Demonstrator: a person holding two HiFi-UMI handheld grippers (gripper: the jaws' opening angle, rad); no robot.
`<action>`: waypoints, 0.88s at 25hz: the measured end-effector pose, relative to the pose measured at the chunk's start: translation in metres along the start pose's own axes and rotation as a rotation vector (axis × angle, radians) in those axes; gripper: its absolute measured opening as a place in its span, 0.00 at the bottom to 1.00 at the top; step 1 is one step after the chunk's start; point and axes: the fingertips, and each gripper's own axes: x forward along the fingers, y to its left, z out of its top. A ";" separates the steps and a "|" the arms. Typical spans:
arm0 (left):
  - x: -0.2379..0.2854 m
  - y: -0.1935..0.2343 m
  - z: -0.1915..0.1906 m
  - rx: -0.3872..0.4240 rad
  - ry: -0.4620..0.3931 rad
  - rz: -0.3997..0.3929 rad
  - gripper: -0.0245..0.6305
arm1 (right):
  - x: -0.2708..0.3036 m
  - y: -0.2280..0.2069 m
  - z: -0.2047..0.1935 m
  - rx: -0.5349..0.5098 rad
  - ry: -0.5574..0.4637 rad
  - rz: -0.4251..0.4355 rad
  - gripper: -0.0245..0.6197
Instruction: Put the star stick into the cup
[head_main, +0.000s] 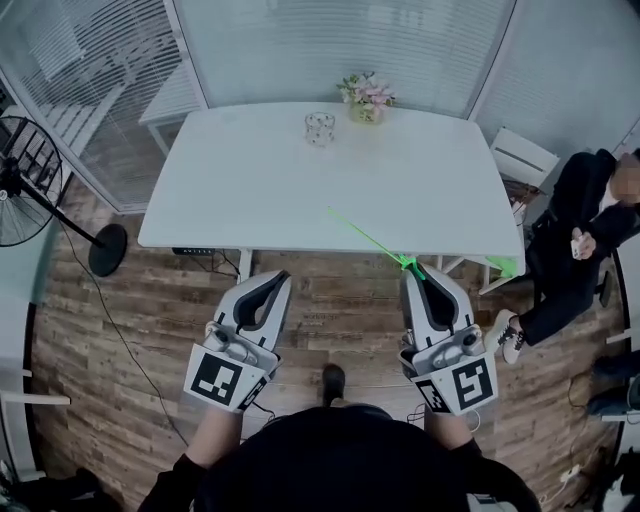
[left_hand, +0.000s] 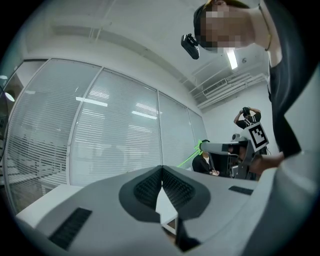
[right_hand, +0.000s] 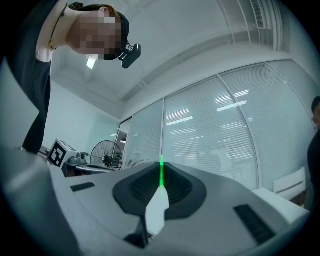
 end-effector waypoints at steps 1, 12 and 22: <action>0.006 0.003 0.000 0.000 -0.001 0.005 0.06 | 0.005 -0.005 -0.001 0.001 0.000 0.007 0.07; 0.043 0.021 -0.004 0.016 0.011 0.035 0.06 | 0.038 -0.034 -0.010 0.026 -0.009 0.047 0.07; 0.049 0.031 -0.006 0.005 0.022 0.013 0.06 | 0.046 -0.035 -0.010 0.011 -0.001 0.032 0.07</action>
